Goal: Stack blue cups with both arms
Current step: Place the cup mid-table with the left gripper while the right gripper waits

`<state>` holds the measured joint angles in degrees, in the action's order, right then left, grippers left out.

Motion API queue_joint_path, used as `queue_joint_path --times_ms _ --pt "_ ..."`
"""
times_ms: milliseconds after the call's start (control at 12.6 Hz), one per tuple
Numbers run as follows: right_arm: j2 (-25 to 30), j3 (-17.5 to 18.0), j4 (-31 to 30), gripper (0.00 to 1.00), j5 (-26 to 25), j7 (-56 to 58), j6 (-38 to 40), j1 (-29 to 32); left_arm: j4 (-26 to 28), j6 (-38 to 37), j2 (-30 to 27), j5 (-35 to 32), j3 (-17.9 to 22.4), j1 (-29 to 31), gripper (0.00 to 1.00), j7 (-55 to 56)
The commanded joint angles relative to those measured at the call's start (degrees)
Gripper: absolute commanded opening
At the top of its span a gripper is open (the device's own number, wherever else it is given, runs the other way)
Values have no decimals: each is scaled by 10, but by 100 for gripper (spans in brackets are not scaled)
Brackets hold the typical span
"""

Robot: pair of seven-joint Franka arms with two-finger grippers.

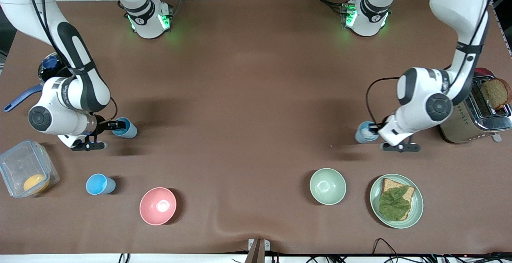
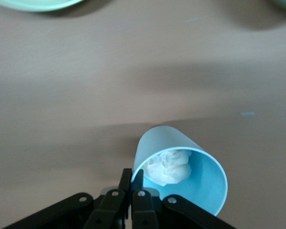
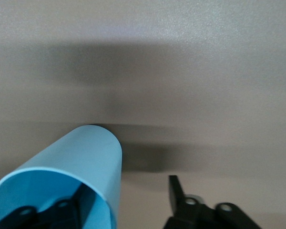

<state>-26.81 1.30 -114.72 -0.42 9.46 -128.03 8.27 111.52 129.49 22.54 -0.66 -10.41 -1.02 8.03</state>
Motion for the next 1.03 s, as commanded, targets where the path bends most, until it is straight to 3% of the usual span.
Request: queue_joint_path --times_ms 0,238,554,792,950 --pt "15 8 -10 0 3 4 -3 10 -33 -28 -2 14 -64 -20 0 89" --pt "21 9 -15 0 3 5 0 10 -62 -27 28 5 -88 -137 0 273" --pt "45 11 -12 0 2 5 29 6 -167 -23 124 -10 -77 -286 0 462" --pt "69 16 -4 0 16 -4 73 -9 -253 -22 199 -51 -70 -351 0 588" --pt "73 17 -3 0 58 -4 89 -16 -270 -15 220 -64 -51 -382 0 621"
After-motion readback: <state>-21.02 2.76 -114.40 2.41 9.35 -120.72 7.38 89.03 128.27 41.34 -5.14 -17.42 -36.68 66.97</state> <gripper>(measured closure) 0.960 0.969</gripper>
